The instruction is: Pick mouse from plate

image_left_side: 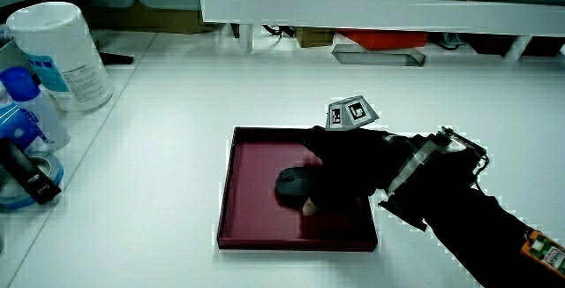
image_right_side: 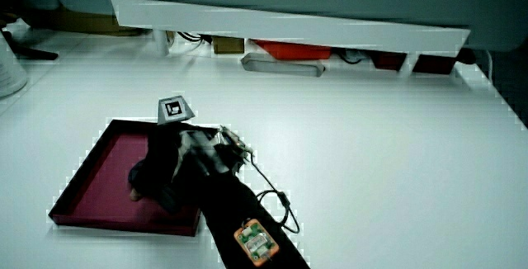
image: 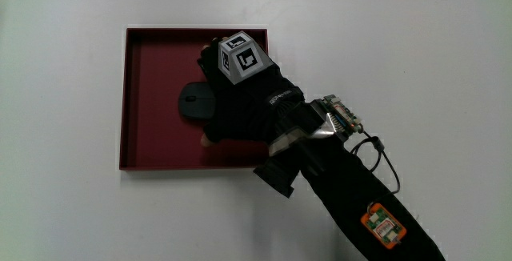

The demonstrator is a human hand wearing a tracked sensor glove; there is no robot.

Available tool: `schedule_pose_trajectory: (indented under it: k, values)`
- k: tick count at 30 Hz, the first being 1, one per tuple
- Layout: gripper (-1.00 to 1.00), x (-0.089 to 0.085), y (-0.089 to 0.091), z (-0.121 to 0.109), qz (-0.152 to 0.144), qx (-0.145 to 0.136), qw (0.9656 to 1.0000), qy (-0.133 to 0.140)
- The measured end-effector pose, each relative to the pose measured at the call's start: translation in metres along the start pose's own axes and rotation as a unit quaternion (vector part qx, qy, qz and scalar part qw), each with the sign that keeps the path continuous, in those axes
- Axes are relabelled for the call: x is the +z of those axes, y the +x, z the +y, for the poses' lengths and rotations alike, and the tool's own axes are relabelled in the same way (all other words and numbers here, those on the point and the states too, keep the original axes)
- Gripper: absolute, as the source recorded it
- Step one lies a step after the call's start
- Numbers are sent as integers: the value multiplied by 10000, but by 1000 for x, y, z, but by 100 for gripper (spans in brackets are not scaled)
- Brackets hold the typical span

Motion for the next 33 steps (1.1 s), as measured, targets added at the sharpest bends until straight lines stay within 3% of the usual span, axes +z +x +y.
schedule_pose_trajectory:
  k: [1,8,10,12,15,16,23,26,27,28,33]
  values:
    - [0,-1,0,2,-44,-125,9999,39]
    - [0,-2,-3,10,-28,-68,9998,-198]
    - [10,-3,-3,12,-146,-230,9996,-63]
    - [20,-3,-4,13,-101,-135,9997,-153]
    - [35,-4,-5,15,-144,-195,9997,7]
    - [40,-5,-5,16,-140,-225,9995,-151]
    - [75,-3,-10,13,-304,-206,9992,128]
    - [90,-3,-11,12,-422,-376,9980,289]
    - [95,-2,-12,10,-383,-191,9984,366]
    - [100,-3,-12,12,-485,-372,9974,380]
    - [100,-2,-17,8,-674,-345,9948,683]
